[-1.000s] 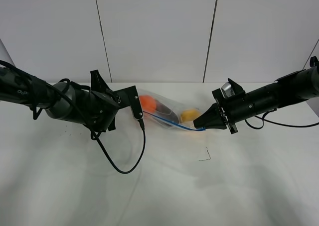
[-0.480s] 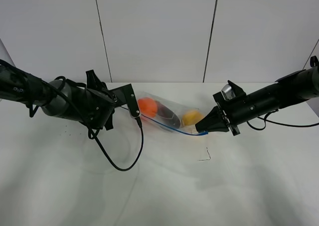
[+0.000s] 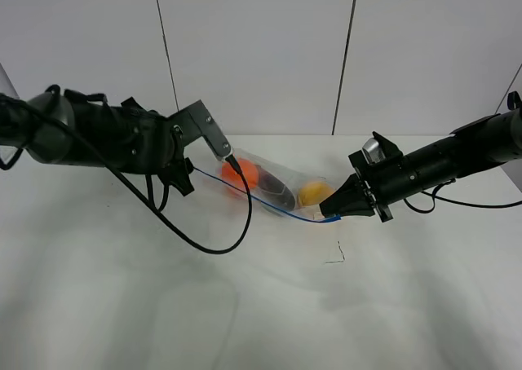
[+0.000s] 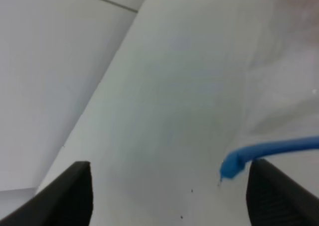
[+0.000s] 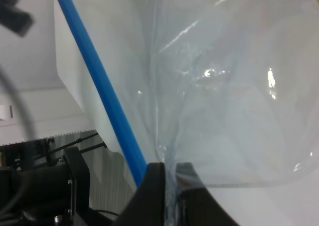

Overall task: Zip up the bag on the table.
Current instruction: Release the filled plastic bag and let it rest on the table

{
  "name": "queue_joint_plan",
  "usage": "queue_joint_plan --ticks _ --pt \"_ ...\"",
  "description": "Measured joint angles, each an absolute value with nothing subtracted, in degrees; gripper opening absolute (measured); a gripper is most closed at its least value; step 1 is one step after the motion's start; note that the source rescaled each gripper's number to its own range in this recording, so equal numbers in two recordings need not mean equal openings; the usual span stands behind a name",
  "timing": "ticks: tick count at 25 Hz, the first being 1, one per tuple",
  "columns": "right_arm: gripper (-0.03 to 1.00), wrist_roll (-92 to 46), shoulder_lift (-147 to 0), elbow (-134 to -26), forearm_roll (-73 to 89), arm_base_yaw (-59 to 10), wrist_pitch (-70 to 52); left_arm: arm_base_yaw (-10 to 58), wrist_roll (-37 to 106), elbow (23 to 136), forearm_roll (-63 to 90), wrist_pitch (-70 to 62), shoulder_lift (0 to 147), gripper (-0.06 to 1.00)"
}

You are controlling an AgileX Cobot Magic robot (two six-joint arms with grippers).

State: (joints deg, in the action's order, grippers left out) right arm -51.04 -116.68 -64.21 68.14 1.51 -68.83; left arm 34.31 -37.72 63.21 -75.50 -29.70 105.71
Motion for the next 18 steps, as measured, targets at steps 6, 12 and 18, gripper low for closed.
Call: queue_joint_plan --ticks 6,12,18 --pt "0.00 -51.04 -116.68 -64.21 68.04 1.51 -68.78 31.85 -16.89 74.90 -47.03 -30.99 100.43 0.71" --pt "0.00 -51.04 -116.68 -64.21 67.97 1.51 -68.73 23.27 -3.25 86.84 -23.83 -40.83 98.14 0.71" --pt "0.00 -51.18 -116.68 -64.21 67.90 1.51 -68.61 11.64 -0.88 89.46 -17.82 -50.11 94.64 0.71"
